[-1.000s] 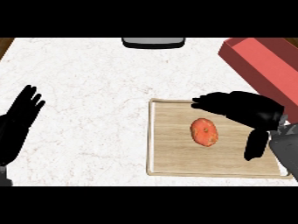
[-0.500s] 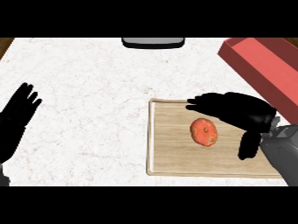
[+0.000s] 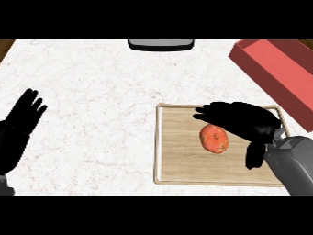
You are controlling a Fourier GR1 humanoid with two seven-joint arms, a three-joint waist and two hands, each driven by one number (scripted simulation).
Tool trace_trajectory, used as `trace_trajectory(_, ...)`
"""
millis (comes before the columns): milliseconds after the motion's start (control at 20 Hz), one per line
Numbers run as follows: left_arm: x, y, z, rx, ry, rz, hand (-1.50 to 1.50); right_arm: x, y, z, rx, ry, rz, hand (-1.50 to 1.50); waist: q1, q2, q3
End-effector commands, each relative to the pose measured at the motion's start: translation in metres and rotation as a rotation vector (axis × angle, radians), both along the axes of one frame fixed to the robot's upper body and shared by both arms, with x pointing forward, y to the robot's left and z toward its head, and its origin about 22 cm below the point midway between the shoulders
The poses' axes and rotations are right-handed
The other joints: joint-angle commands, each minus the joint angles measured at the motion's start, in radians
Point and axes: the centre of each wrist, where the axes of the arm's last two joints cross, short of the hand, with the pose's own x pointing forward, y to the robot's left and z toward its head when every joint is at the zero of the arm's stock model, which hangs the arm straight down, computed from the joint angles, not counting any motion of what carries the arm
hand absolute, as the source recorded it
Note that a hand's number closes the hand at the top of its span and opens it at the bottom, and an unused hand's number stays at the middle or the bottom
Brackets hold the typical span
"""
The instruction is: Pick the squash from the tray and place it in the cardboard box
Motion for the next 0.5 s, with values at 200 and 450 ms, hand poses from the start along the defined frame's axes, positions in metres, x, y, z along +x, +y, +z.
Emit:
trace_trajectory(200,0.003,0.001,-0.012,0.014,0.013,0.024,0.0,0.002,0.001,-0.012,-0.048,0.006,-0.017,-1.5,0.0,0.0,0.0)
trace_trajectory(450,-0.005,0.0,-0.012,0.003,0.007,0.0,0.0,0.0,0.008,-0.028,-0.067,0.006,-0.018,-1.5,0.001,0.0,0.0)
